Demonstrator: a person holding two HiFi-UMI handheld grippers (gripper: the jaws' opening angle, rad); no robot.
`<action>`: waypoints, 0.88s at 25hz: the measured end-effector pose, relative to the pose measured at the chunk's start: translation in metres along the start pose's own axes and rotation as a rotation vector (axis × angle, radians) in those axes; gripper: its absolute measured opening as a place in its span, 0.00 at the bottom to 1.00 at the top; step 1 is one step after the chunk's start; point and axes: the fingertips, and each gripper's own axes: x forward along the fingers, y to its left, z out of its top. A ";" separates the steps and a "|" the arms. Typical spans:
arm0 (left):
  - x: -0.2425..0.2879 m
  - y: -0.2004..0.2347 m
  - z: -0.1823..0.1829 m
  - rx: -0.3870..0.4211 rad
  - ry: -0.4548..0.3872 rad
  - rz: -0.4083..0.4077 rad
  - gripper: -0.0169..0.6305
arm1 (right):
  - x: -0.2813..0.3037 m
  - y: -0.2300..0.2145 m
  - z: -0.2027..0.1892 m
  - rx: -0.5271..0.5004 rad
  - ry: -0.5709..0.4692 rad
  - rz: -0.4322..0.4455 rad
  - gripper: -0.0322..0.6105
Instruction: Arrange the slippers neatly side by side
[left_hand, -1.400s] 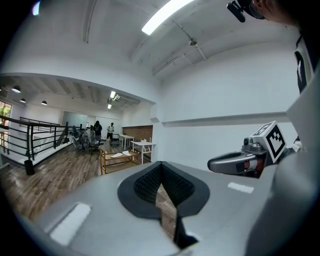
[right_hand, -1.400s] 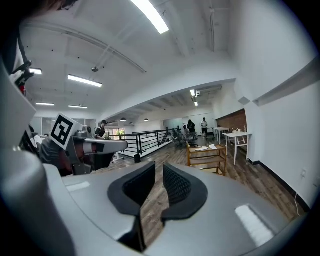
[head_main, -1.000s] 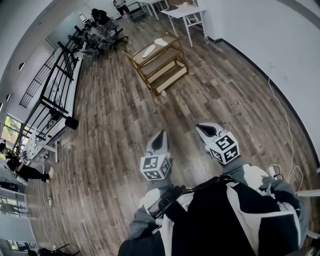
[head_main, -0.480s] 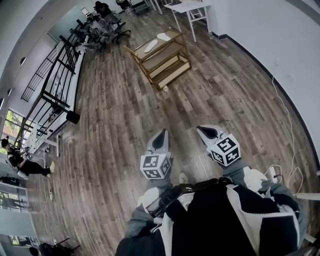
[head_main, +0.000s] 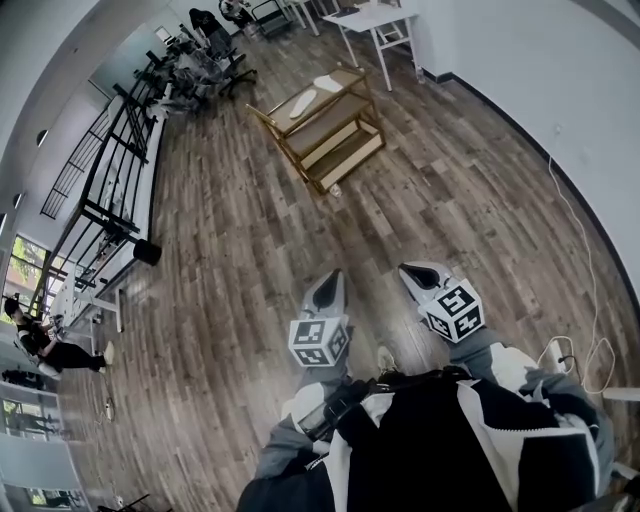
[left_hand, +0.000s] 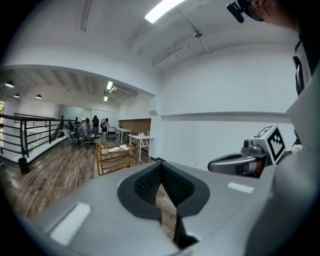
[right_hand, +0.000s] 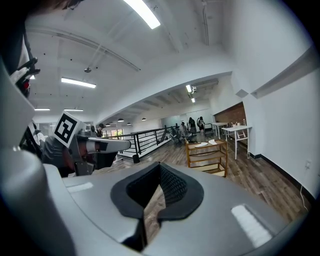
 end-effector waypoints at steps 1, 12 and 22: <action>0.004 0.008 0.001 -0.004 0.002 -0.003 0.04 | 0.008 -0.001 0.002 -0.003 0.003 -0.002 0.05; 0.057 0.110 0.021 -0.033 -0.010 -0.052 0.04 | 0.108 -0.022 0.033 -0.017 0.030 -0.072 0.05; 0.095 0.163 0.026 -0.021 -0.023 -0.155 0.04 | 0.177 -0.025 0.052 -0.053 0.039 -0.099 0.05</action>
